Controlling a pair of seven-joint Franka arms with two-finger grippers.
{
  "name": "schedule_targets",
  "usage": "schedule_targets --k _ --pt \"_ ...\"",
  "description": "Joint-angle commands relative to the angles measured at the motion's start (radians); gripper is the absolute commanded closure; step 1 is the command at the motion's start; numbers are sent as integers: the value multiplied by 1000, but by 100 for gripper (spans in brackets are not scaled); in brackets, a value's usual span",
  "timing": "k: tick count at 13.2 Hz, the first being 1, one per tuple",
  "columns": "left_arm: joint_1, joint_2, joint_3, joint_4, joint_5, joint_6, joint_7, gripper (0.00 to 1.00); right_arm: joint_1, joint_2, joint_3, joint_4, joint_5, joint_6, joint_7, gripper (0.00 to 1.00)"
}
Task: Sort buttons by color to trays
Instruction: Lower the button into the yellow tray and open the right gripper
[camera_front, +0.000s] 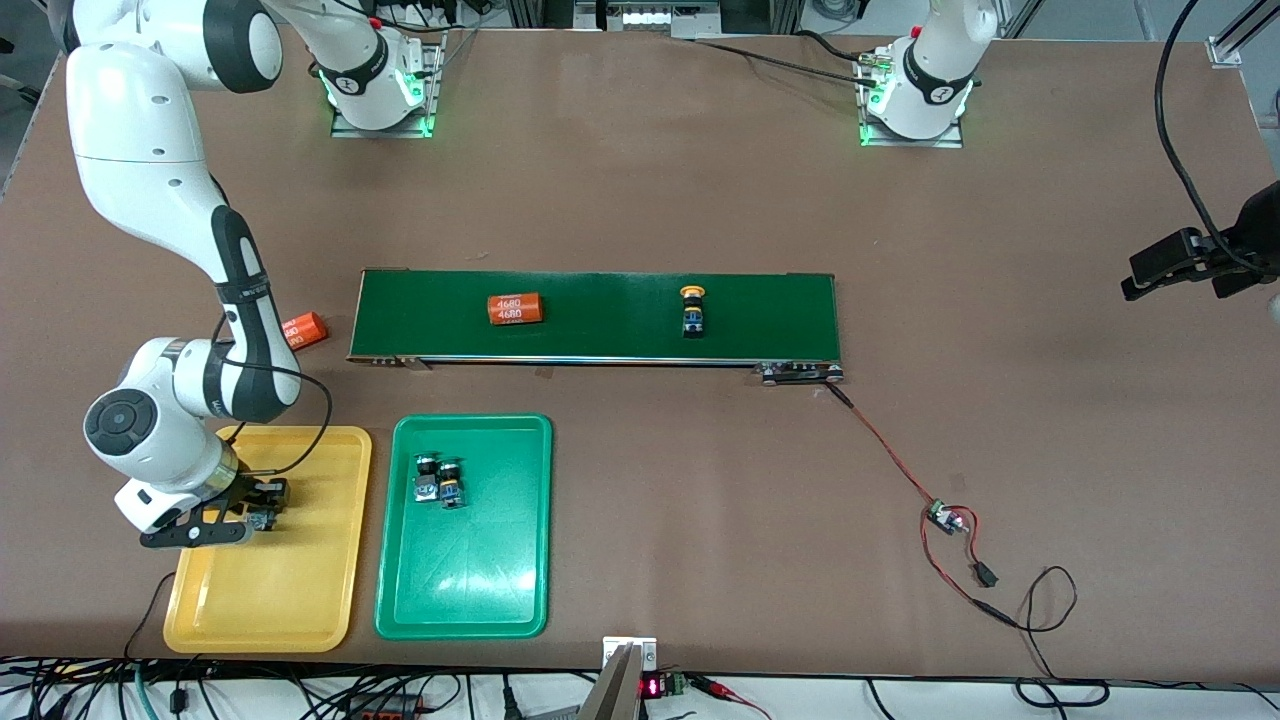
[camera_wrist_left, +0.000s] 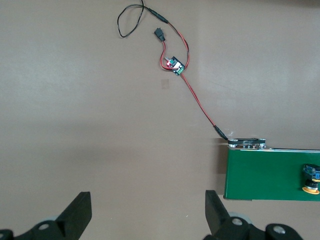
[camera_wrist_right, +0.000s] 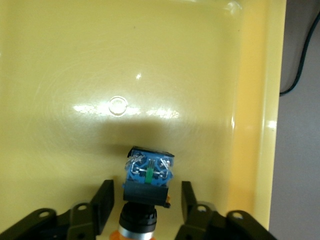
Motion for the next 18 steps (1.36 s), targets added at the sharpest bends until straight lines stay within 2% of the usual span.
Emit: schedule_targets --k 1,3,6,8,10,12,18 --pt "1 -5 9 9 -14 -14 15 0 10 2 -5 2 1 -1 -16 0" --pt "1 -5 9 11 -12 -11 15 0 19 -30 0 -18 12 -28 -13 0" --pt "2 -7 5 11 -14 -18 13 0 52 -150 4 -108 99 -120 -1 0" --pt "1 -7 5 12 -15 -14 13 0 82 -249 6 -173 101 -237 61 0" --pt "2 -8 4 12 -15 -14 15 0 114 -389 9 -291 103 -309 85 0" --pt "-2 -8 -2 11 -7 -17 15 0 113 -505 46 -387 104 -361 114 0" --pt "-7 -20 2 8 -12 -27 13 0 89 -745 92 -639 123 -369 130 0"
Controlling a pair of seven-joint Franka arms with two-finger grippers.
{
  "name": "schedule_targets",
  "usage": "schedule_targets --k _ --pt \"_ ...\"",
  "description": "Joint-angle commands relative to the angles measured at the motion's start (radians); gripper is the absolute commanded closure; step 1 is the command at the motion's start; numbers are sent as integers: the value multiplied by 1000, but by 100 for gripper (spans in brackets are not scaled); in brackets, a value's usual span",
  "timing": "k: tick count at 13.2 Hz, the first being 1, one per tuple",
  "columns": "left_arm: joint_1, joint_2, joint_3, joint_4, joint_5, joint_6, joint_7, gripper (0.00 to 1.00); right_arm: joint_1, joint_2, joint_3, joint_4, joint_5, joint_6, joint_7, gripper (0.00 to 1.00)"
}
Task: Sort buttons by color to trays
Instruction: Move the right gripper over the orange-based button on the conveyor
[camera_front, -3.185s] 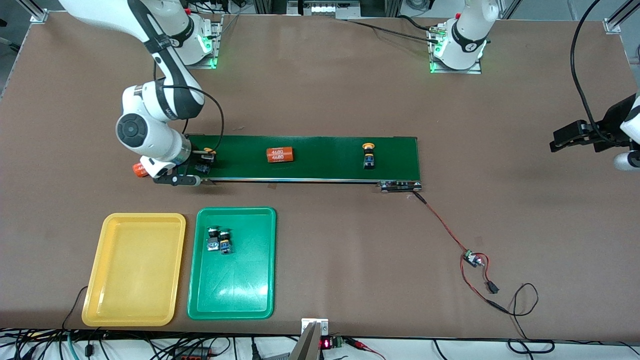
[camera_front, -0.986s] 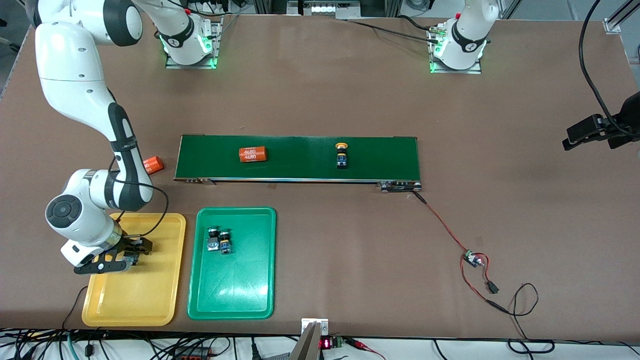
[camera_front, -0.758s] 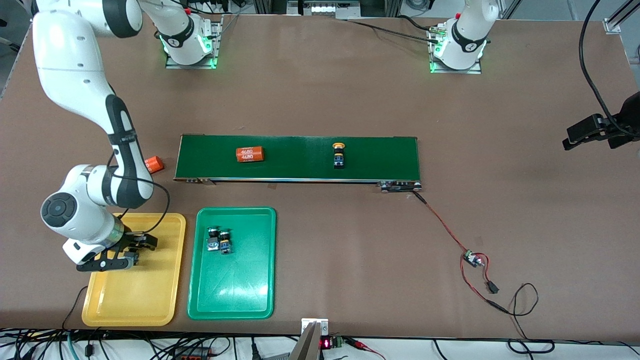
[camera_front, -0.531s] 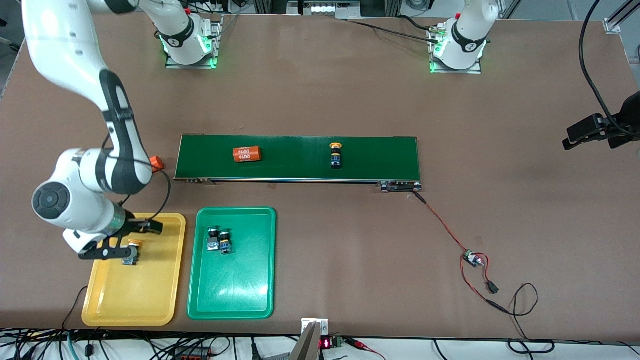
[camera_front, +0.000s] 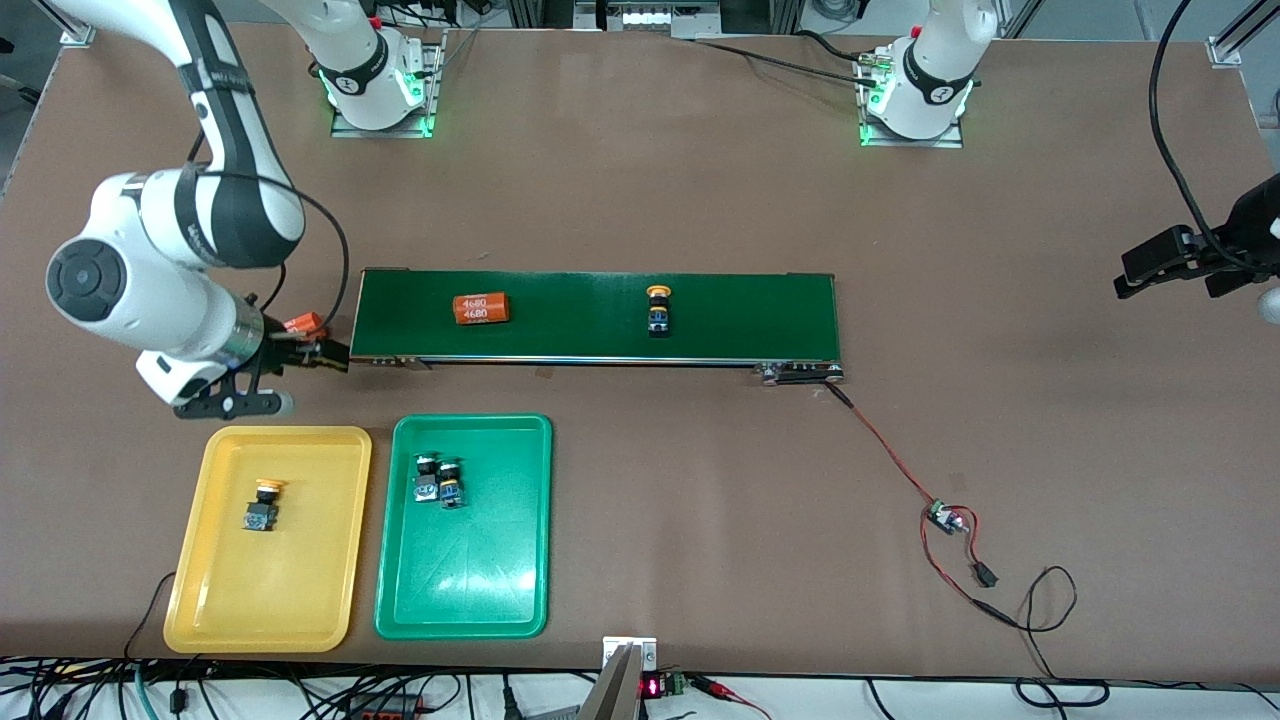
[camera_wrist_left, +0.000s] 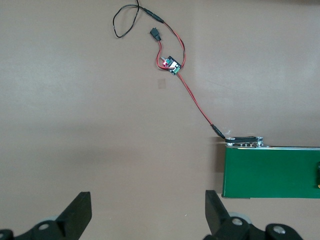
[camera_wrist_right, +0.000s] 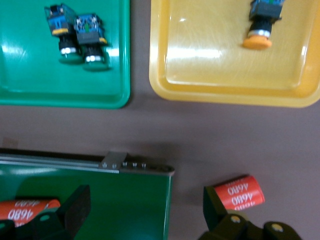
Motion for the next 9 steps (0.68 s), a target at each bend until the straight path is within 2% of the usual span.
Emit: schedule_targets --k 1,4,7,9 --pt "3 -16 6 6 -13 -26 12 0 -54 -131 41 -142 15 15 0 0" --pt "5 -16 6 6 -12 -26 11 0 -130 -232 90 -246 13 27 -5 0" --pt "6 -16 6 7 -12 -26 11 0 -165 -347 136 -402 16 114 1 0" --pt "9 -14 6 6 -12 -24 11 0 -196 -389 223 -468 23 154 30 0"
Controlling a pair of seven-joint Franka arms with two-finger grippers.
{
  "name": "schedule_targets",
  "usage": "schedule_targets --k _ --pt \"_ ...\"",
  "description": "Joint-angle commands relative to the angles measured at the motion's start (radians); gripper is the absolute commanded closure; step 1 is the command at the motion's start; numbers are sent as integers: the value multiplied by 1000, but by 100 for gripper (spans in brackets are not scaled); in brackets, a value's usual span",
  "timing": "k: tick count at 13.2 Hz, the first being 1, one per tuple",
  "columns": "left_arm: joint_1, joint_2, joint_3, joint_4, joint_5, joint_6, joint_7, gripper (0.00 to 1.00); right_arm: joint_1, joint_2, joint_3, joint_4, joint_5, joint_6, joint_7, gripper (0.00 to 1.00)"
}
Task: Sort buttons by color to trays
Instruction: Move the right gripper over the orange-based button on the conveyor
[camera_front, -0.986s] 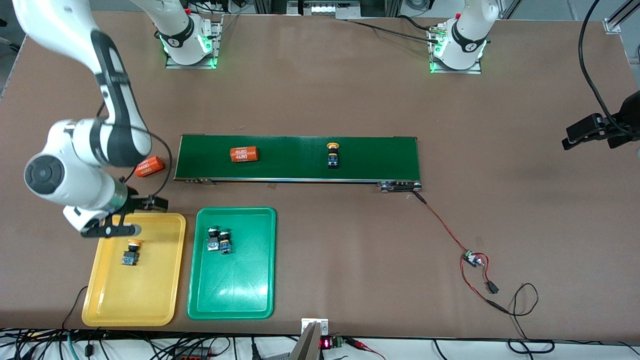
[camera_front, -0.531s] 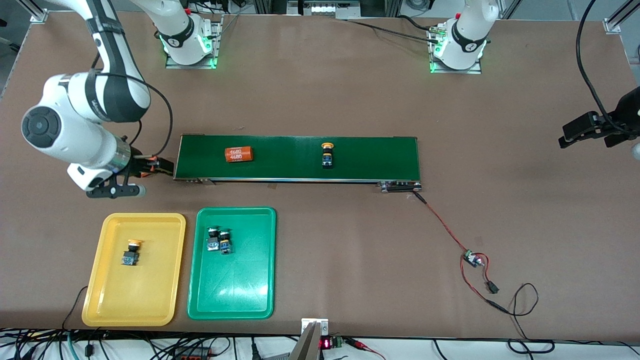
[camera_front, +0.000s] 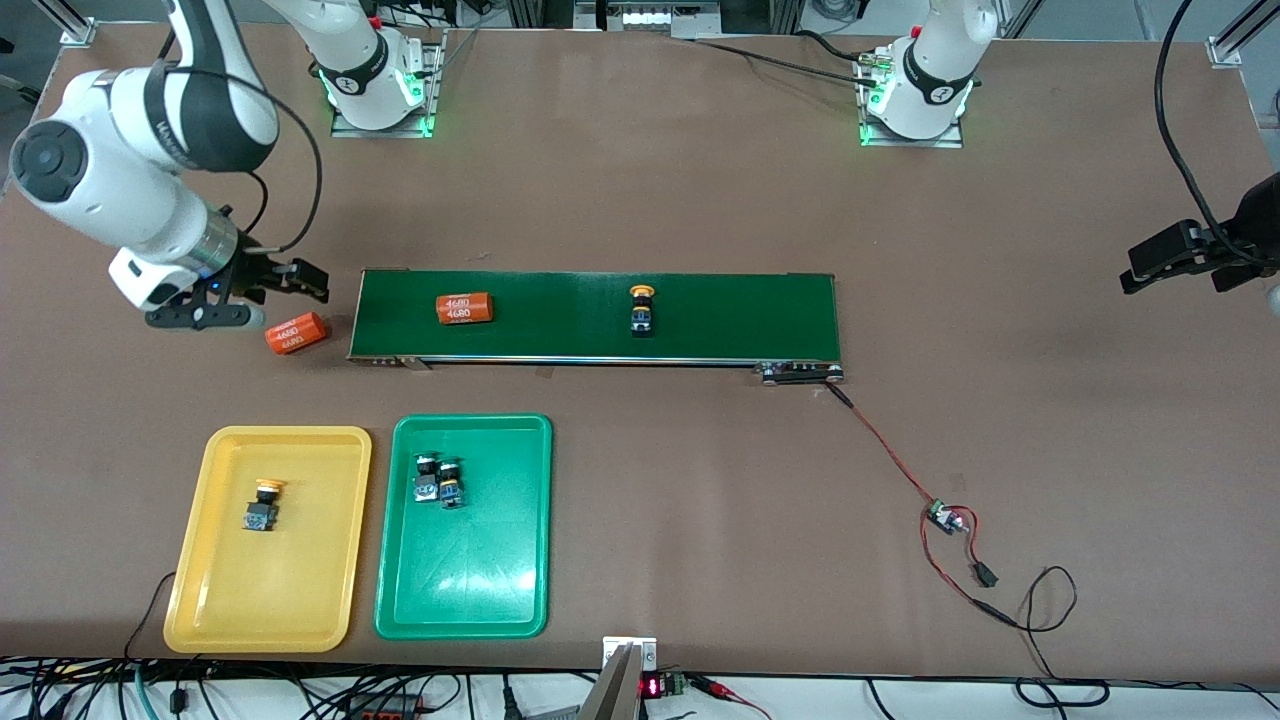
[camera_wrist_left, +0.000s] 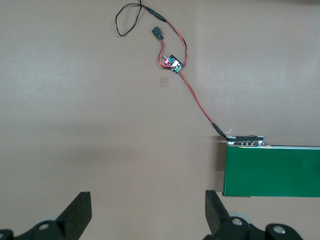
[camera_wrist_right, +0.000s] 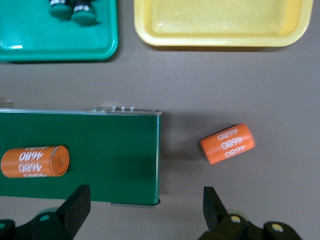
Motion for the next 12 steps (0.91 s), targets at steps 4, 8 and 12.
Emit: schedule_targets --k 4,8,12 --pt "6 -8 4 7 -13 -12 11 0 -115 -89 373 -97 18 62 252 0" --pt "8 -6 7 7 -15 -9 9 0 -118 -86 562 -92 1 100 484 0" --pt "11 -5 11 5 -18 -10 5 0 -109 -32 631 -68 -89 127 602 0"
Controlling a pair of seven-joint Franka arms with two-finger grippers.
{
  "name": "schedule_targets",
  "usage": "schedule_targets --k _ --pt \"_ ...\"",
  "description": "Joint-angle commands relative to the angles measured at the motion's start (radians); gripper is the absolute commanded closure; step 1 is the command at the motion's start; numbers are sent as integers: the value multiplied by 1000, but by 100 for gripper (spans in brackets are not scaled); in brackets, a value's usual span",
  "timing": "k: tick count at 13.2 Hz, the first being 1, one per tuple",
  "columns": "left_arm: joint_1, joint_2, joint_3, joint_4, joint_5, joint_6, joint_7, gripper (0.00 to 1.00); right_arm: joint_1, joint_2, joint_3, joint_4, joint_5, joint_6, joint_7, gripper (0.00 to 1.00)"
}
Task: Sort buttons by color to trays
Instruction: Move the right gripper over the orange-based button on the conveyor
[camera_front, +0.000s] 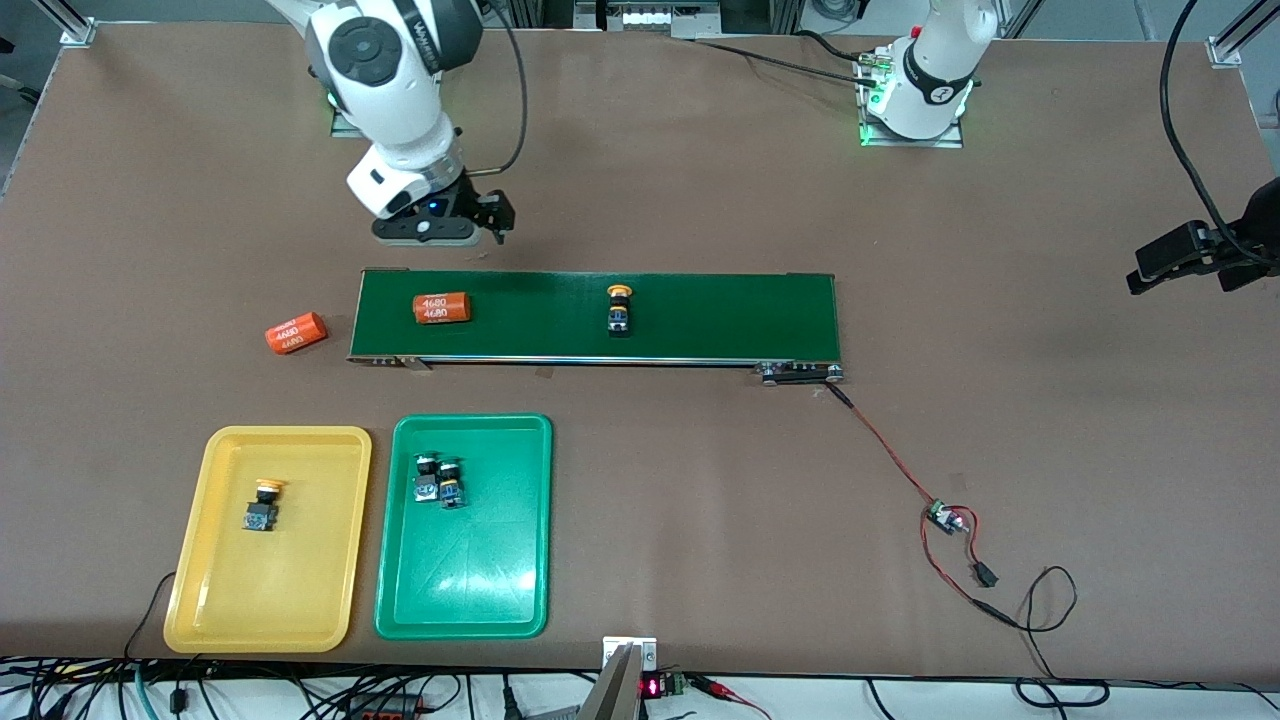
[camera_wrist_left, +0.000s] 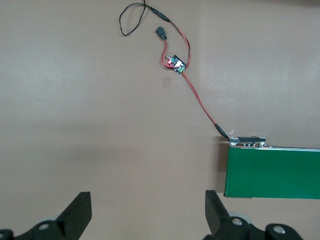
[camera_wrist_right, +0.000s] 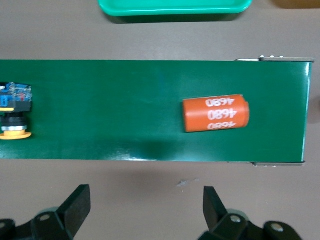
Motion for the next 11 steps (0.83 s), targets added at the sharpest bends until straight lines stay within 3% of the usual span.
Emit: schedule_targets --k 1,11 --pt "6 -5 3 5 -18 -10 6 0 -21 43 27 18 -70 15 63 0" --pt "6 0 6 7 -17 -6 6 0 9 301 22 123 -218 105 205 0"
